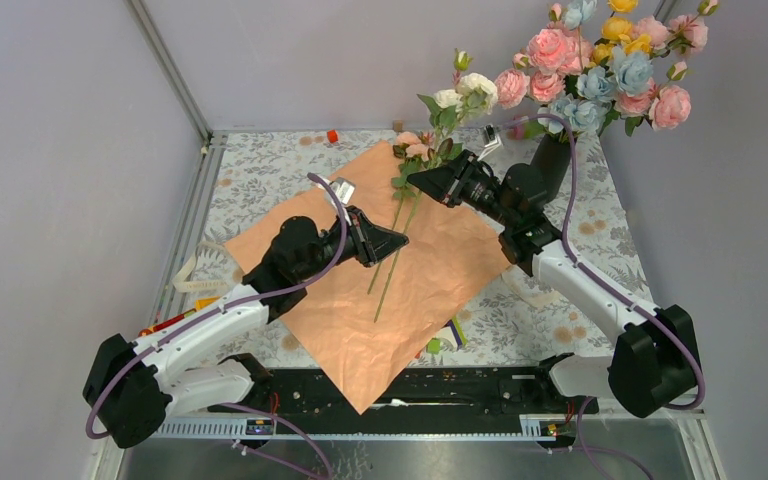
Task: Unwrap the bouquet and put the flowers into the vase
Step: Pick up the fake flower from the wrapping paper, then insert the fake flower into the vase.
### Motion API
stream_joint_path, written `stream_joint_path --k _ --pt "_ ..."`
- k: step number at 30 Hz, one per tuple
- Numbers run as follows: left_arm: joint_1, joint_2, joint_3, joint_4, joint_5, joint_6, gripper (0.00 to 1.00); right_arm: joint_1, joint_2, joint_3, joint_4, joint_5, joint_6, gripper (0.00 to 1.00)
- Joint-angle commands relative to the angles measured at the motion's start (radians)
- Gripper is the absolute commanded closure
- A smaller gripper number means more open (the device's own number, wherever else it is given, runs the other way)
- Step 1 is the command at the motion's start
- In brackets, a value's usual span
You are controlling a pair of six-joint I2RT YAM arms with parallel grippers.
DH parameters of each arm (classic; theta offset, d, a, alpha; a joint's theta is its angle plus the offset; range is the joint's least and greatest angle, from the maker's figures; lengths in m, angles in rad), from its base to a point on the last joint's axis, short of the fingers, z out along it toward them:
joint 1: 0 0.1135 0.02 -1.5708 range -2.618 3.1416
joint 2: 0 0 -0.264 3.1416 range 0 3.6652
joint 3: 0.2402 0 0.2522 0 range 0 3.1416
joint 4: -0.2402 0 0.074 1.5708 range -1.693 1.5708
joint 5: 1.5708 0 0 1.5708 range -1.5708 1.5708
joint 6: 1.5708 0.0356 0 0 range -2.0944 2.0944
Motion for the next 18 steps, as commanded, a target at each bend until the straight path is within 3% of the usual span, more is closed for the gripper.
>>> stream_joint_path --k 1,3,5,6,11,12,14,18 --pt "-0.004 -0.005 0.05 0.016 0.012 0.028 1.0 0.009 -0.013 0.04 0.061 -0.007 0.003 1.0" --pt "-0.004 -0.004 0.052 0.002 -0.006 0.027 1.0 0.009 -0.02 0.034 0.063 -0.005 -0.002 1.0" --pt "-0.004 -0.003 0.052 -0.008 -0.015 0.033 0.91 0.009 -0.03 0.026 0.072 -0.004 -0.01 1.0" --pt "-0.003 -0.003 0.054 -0.016 -0.02 0.034 0.82 0.009 -0.038 0.022 0.073 -0.003 -0.019 1.0" --pt "-0.002 0.011 0.091 -0.094 -0.025 0.071 0.22 0.015 -0.117 0.005 0.013 0.015 -0.14 1.0" --pt "-0.001 0.013 0.104 -0.137 -0.031 0.089 0.16 0.016 -0.14 0.012 -0.045 0.028 -0.188 1.0" --pt "0.004 0.009 0.136 -0.206 -0.043 0.13 0.08 0.016 -0.193 0.041 -0.176 0.063 -0.331 1.0" --pt "0.063 -0.01 0.194 -0.347 -0.038 0.206 0.04 0.016 -0.294 0.128 -0.458 0.221 -0.616 1.0"
